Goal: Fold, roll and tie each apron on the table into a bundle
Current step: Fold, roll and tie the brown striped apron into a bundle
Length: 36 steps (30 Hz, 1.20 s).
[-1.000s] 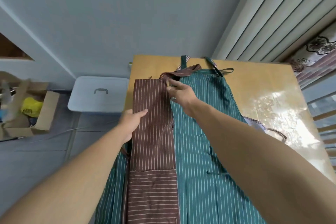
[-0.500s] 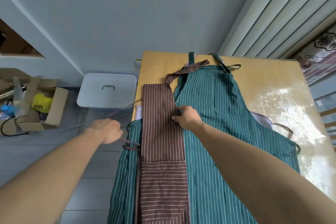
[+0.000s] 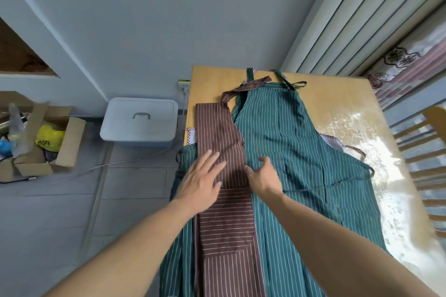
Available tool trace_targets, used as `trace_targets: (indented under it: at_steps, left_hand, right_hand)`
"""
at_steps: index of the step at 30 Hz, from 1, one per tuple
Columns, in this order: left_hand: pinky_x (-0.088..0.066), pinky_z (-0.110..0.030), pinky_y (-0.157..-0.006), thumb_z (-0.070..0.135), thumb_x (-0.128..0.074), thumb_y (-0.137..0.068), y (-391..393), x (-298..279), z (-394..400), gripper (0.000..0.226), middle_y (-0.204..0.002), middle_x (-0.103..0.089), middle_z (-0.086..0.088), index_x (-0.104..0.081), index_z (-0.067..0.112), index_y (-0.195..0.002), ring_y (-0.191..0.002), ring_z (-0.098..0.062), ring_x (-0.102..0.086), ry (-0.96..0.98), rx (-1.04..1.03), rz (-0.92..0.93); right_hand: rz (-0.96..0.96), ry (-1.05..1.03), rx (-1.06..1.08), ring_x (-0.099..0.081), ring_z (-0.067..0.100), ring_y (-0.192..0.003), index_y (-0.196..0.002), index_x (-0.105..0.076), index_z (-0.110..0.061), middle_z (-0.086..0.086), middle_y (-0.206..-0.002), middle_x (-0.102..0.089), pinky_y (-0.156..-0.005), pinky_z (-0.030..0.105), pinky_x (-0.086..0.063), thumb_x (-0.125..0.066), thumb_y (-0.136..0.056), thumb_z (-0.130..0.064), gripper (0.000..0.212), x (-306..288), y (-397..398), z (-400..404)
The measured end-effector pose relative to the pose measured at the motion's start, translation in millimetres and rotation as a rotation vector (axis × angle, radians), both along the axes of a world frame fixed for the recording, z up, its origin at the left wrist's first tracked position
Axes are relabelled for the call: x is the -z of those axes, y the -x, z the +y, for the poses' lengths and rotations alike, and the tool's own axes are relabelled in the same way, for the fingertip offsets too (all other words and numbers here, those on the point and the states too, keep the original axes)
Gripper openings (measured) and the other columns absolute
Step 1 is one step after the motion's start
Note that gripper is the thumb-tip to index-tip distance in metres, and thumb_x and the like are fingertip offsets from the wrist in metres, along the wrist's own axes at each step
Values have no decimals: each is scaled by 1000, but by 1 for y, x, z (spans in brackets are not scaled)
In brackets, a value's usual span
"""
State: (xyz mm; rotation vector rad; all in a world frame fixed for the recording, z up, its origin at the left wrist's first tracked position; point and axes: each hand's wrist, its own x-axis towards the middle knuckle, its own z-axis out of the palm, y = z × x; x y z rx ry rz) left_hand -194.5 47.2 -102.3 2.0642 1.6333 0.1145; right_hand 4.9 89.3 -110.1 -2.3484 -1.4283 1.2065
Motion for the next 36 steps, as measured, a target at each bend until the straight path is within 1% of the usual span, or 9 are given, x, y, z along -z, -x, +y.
trace_targets:
  at_steps: [4, 8, 11, 15, 21, 26, 28, 32, 36]
  left_hand:
    - [17, -47, -122, 45, -42, -103, -40, 16, -16, 68, -169, 6, -2, -11, 27, -161, -154, -25, 19, 138, -18, 219]
    - [12, -56, -123, 45, -45, -101, -31, 21, -20, 75, -169, 5, -6, -5, 27, -162, -155, -33, 12, 217, 38, 420]
    - [8, -56, -124, 44, -48, -100, -25, 18, -26, 78, -169, 8, -6, -3, 27, -162, -155, -32, 9, 264, 33, 384]
    - [7, -50, -126, 50, -46, -101, -20, 15, -40, 74, -170, 1, -7, -11, 26, -162, -156, -28, 8, 255, 96, 268]
    - [-8, -49, -126, 61, -55, -93, -30, -15, -74, 49, -164, -29, 8, -57, 40, -137, -155, -20, -13, 489, 175, -131]
    - [-47, -30, -104, 39, -48, -105, -37, -67, -94, 24, -116, -64, 4, -67, 26, -105, -104, -12, -62, 842, 141, -364]
    - [-50, -18, -85, 31, -42, -108, -20, -86, -107, 26, -92, -57, 4, -54, 22, -86, -79, -6, -56, 925, -66, -493]
    - [-51, -17, -48, 0, -34, -106, -2, -114, -148, 49, -39, -56, -6, -55, 5, -62, -49, -21, -59, 920, -568, -840]
    - [-56, -37, -80, 15, -52, -103, 12, -82, -159, 48, -57, -67, -23, -64, -13, -65, -63, -34, -65, 1269, -744, -791]
  right_hand:
    - [9, 117, -7, -71, 12, -87, -135, -41, -29, -5, -112, -71, -77, 33, -59, -65, -88, -64, 64, -1, -6, -97]
    - [186, 404, 13, -67, -2, -84, -134, -54, -11, -10, -101, -68, -63, 9, -53, -79, -88, -34, 57, 5, -22, -173]
    - [141, 672, -48, -65, 16, -115, -146, -45, -8, 2, -129, -64, -98, 26, -54, -85, -80, -35, 82, 7, -34, -221]
    - [212, 846, -179, -62, 23, -121, -136, -57, -13, 4, -133, -66, -111, 45, -46, -83, -82, -34, 64, -22, -49, -234]
    - [843, 684, -121, -60, 33, -128, -130, -60, -1, 19, -137, -63, -107, 45, -48, -66, -94, -15, 39, -114, -52, -188]
    - [1060, 604, -361, -55, 27, -103, -122, -52, 6, 14, -114, -57, -102, 39, -44, -53, -100, -29, 41, -172, -31, -160]
    - [1089, 518, -403, -51, 22, -94, -110, -56, 2, 9, -105, -55, -93, 34, -43, -50, -102, -36, 39, -185, -23, -158]
    - [1123, 317, -15, -64, 15, -81, -99, -63, -7, 7, -93, -64, -68, 24, -57, -53, -103, -30, 25, -198, -10, -164]
    - [1064, 256, 334, -73, 18, -96, -90, -80, -16, 4, -107, -76, -60, 21, -59, -38, -109, -29, 48, -176, 3, -164]
